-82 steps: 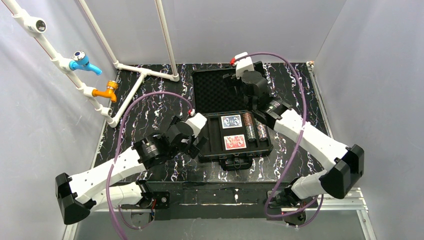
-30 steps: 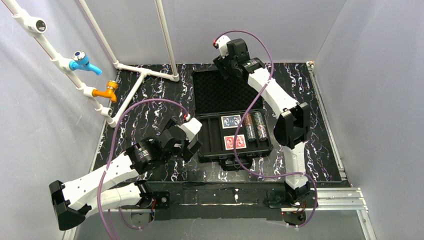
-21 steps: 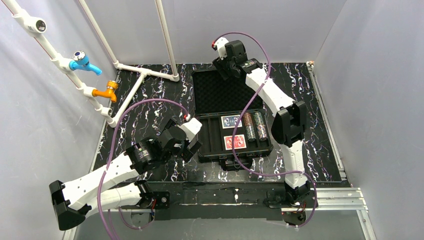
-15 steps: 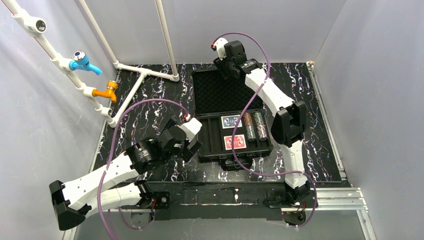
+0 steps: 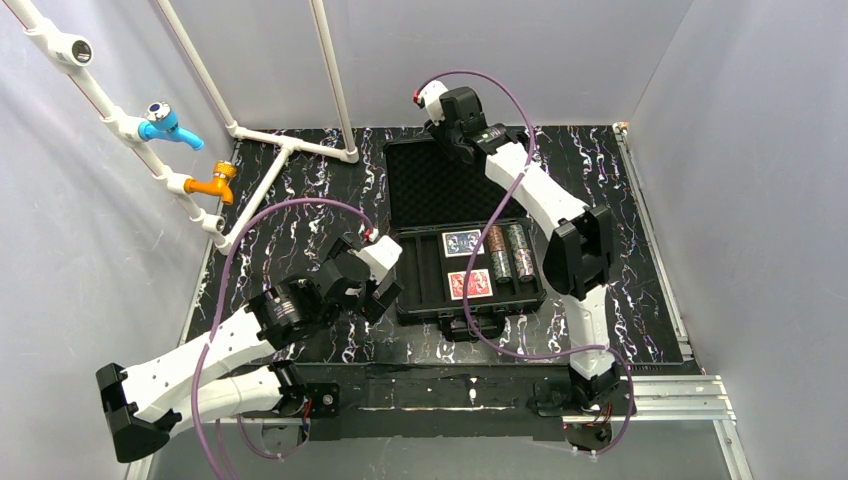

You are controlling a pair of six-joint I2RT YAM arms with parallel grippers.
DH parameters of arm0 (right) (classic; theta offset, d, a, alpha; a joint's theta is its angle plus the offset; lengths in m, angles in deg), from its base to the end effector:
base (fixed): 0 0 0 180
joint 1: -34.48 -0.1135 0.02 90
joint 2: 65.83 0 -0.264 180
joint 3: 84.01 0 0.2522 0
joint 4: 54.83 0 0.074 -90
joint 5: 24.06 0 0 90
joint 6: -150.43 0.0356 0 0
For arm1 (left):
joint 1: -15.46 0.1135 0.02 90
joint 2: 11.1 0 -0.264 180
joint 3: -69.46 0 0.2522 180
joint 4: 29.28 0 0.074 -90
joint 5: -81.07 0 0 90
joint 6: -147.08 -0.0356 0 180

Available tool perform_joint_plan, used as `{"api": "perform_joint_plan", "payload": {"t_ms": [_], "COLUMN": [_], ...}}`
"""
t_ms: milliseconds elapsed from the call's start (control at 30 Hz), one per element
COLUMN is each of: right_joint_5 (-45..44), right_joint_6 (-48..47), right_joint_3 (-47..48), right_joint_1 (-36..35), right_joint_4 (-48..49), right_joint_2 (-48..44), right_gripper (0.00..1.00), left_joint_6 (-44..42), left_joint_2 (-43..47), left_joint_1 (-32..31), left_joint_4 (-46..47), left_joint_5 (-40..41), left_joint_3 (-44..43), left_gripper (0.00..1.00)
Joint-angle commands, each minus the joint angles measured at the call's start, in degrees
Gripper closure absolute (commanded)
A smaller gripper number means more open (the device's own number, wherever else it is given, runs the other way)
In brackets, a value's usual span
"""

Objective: Pack up texas hold em set

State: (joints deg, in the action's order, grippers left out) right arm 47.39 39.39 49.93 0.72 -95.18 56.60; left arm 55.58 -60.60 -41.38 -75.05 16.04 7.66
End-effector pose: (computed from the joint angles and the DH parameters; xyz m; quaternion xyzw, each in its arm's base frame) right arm 0.4245 0.2702 0.3347 -0.3182 0.7921 -0.0823 0.5144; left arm 0.1130 -0.1455 0.3094 0.3297 0.8008 -0.0461 0.4979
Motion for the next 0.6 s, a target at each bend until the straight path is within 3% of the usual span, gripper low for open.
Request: {"api": "perform_joint_plan", "payload": {"t_ms": [0, 567], "right_joint_5": [-4.35, -2.54], "right_joint_6": [6.57, 15.60], "right_joint_3": [-3.00, -32.18], "right_joint_1": [-0.78, -0.87], "right_joint_4": [2.66, 10.15], "right_joint_2": [-7.75, -29.20], "right_gripper": [0.53, 0.52], "left_joint_6": [-0.09, 0.69], "left_joint_2": [1.37, 1.53], "left_joint_1": [-0.06, -0.07], "left_joint_4": [-1.21, -1.30], "left_joint_5": [1.20, 5.92], "left_joint_3": [0.75, 0.91], "left_gripper": [0.01, 0.01]}}
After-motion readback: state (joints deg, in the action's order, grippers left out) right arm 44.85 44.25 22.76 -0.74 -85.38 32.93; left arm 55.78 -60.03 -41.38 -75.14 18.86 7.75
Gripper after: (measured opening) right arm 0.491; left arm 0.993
